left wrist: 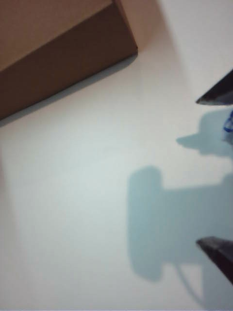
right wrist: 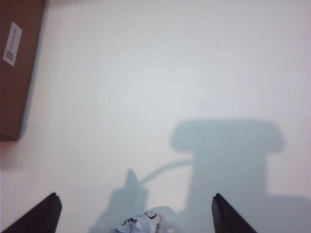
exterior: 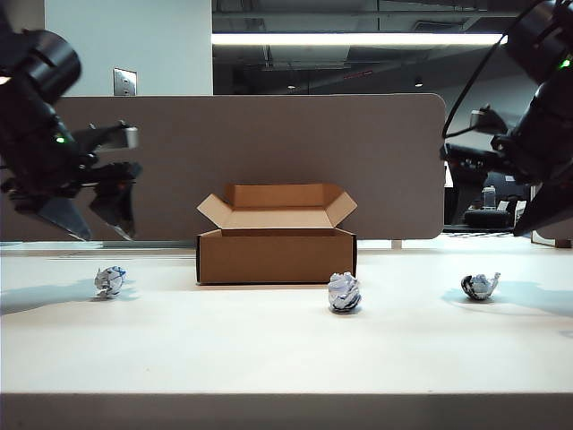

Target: Pick up all the paper balls on the table and put them in the paper box.

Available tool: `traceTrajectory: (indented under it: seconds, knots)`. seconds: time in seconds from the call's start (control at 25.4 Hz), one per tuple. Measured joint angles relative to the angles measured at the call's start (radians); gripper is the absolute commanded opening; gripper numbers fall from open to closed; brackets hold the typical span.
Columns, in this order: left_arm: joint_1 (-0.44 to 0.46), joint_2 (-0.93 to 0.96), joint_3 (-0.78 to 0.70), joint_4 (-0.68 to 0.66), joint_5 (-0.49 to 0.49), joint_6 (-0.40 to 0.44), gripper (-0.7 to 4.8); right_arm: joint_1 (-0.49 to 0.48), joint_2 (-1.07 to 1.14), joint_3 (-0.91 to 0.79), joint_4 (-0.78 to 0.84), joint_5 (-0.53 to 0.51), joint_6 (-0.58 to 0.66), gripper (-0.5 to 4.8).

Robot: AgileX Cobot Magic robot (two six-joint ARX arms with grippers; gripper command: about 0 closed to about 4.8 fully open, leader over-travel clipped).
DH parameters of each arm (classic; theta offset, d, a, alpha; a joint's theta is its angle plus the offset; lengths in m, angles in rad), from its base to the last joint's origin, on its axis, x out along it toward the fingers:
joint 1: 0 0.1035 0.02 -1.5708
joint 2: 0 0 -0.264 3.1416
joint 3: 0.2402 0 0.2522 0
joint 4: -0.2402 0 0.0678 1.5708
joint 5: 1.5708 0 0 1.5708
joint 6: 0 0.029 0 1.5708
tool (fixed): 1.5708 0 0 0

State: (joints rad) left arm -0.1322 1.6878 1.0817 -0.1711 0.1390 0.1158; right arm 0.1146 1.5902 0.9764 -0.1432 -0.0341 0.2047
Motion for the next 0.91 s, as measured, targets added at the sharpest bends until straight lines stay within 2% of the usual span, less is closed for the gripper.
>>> traceTrajectory:
  seconds: [0.2, 0.35, 0.67, 0.91]
  knots:
    - [-0.005, 0.116, 0.179, -0.236, -0.006, -0.013, 3.45, 0.028, 0.009, 0.005, -0.006, 0.018, 0.000, 4.24]
    - [-0.005, 0.146, 0.216, -0.343, -0.007, -0.019, 3.45, 0.032, 0.009, 0.005, -0.005, 0.017, 0.000, 4.24]
    - [-0.030, 0.155, 0.215, -0.388, 0.056, -0.042, 3.45, 0.032, 0.009, 0.005, -0.023, 0.051, 0.000, 4.24]
    - [-0.093, 0.155, 0.215, -0.395, 0.038, -0.042, 3.42, 0.032, 0.009, 0.005, -0.058, 0.053, 0.000, 4.23]
